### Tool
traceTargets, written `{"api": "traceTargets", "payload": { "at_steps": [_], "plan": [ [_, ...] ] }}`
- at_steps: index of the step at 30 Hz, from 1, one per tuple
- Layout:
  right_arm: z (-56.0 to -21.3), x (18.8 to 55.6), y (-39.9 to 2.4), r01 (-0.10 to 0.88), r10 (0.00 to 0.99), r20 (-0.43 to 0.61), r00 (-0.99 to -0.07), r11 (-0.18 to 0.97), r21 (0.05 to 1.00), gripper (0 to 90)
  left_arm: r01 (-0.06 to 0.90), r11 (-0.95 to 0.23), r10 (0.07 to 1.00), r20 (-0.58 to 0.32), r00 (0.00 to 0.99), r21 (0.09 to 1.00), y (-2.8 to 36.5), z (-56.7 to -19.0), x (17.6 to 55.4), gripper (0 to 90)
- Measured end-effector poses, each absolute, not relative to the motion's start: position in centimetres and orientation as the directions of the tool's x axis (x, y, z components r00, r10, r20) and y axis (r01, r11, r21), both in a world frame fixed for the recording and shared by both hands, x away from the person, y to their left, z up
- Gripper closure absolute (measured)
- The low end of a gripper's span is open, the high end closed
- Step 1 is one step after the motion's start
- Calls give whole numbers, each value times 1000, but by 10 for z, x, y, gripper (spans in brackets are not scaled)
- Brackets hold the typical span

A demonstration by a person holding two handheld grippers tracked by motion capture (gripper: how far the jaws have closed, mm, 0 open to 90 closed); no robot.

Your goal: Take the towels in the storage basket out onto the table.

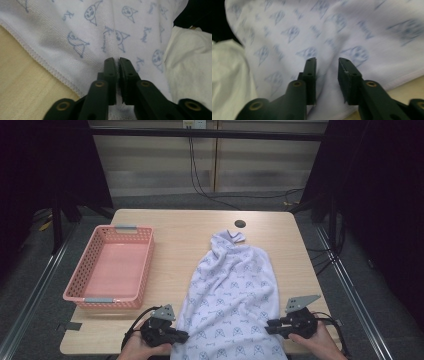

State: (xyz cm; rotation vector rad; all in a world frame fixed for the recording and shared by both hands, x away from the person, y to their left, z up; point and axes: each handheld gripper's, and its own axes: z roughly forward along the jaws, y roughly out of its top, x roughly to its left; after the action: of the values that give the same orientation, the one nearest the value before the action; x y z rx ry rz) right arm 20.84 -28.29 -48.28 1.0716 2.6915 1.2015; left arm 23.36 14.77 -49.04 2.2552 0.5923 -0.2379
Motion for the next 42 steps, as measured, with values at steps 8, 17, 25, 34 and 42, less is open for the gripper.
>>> {"api": "traceTargets", "payload": {
  "at_steps": [8,17,25,34,42],
  "plan": [
    [-475,258,-289,574,686,197,-700,377,727,593,513,-457,460,-301,836,726,130,-480,290,612],
    [-495,314,-270,591,755,128,-644,384,710,504,557,-396,592,-261,762,730,125,-495,340,521],
    [-500,351,-266,594,795,121,-595,333,732,455,586,-333,606,-308,733,739,120,-499,366,489],
    [-506,374,-253,612,799,137,-585,325,721,779,568,-419,560,-292,776,708,102,-505,368,847],
    [-462,309,-279,568,745,165,-646,325,756,863,489,-343,460,-311,832,802,123,-461,330,854]
  ]
}}
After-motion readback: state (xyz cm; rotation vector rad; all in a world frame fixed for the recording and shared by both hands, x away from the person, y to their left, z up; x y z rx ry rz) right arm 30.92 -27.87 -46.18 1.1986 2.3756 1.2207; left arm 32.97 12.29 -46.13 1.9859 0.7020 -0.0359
